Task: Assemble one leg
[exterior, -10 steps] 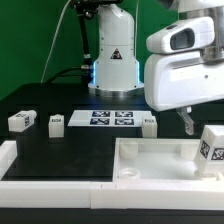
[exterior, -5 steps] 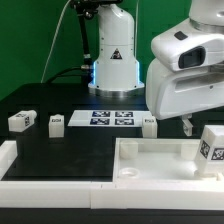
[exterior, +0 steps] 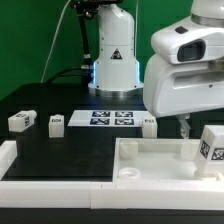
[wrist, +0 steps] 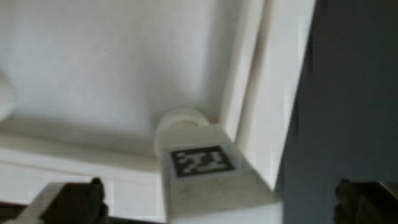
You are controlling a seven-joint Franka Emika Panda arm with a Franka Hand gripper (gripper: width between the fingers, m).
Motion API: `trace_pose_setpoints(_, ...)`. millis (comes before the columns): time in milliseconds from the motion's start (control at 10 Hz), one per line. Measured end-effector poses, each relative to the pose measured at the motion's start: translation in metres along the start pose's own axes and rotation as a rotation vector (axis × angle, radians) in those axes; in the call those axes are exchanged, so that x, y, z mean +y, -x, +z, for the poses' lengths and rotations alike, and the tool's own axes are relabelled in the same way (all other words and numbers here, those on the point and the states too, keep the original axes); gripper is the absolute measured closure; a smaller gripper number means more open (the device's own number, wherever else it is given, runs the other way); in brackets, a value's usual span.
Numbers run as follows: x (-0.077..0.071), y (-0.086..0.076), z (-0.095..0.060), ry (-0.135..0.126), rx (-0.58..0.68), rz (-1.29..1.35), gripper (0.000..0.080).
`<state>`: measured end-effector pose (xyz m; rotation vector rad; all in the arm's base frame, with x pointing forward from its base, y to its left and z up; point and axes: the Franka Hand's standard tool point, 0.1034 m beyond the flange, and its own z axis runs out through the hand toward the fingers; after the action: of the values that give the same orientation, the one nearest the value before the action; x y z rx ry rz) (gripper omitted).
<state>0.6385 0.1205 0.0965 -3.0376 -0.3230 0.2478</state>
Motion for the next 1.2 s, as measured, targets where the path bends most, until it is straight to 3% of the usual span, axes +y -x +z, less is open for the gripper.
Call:
trace_pose_setpoints(400,0.002,0.000,0.002,0.001,0.001,-0.002,0.0151)
trace_pose_setpoints(600,0.019,-0.003,0.011,0.007,0.015,-0.017,0.0151)
trace_pose_setpoints(900,0.018,-0.003,0.012,0.007,0.014,-0.016,0.0151)
trace_pose_setpoints(1000,0.017,-0.003,0.012,0.006,0.013,-0.018,0.0176)
trace_pose_setpoints(1100,0.017,-0.003,0.012,0.006,0.013,-0.017,0.0311)
trace_pose_setpoints(1200,0.017,-0.003,0.012,0.006,0.013,-0.017,0.0311)
